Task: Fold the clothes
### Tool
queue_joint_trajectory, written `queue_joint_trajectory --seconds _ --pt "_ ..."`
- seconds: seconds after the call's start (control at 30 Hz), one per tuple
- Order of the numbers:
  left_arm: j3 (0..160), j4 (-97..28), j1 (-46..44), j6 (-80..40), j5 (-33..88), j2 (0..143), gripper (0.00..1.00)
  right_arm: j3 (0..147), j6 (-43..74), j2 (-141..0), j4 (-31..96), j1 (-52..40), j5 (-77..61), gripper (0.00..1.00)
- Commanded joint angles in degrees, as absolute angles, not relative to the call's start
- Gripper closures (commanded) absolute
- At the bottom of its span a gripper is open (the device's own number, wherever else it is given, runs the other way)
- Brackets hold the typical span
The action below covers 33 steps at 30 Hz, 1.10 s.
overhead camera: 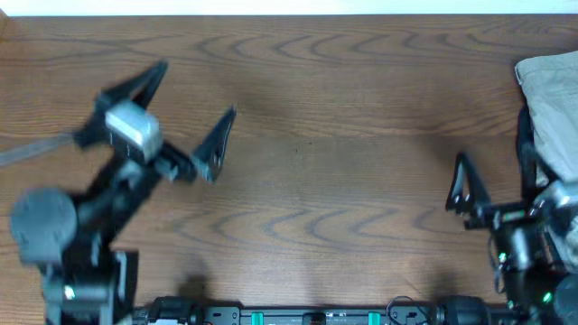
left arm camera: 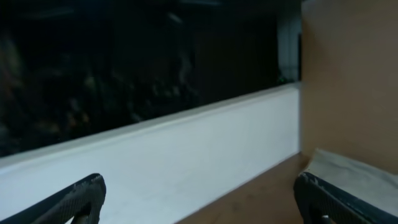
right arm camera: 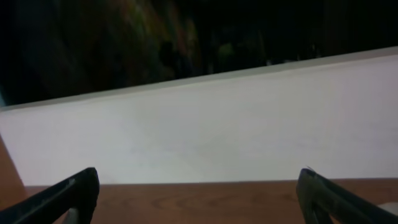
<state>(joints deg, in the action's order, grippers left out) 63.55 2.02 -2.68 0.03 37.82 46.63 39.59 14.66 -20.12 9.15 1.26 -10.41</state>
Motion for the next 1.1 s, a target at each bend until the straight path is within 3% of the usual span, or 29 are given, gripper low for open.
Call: queue_joint_trajectory --seconds 0.0,0.27,0.57,1.07 --pt "72.2 -1.1 -2.6 -0.1 41.6 53.2 0.02 48.8 11.8 -29.1 11.7 0.4 -9.2 0.01" --pt "82.3 -6.8 -0.4 4.4 41.2 65.1 0.02 71.2 5.2 -51.5 24.3 0.5 -2.2 0.01" --pt "83.3 -8.4 8.4 6.0 36.2 72.0 0.02 93.0 -0.9 -77.1 40.9 3.8 5.2 0.01" --pt "83.1 -27.0 11.6 6.0 36.2 83.5 0.02 96.1 -15.9 -99.6 39.9 9.8 10.3 0.01"
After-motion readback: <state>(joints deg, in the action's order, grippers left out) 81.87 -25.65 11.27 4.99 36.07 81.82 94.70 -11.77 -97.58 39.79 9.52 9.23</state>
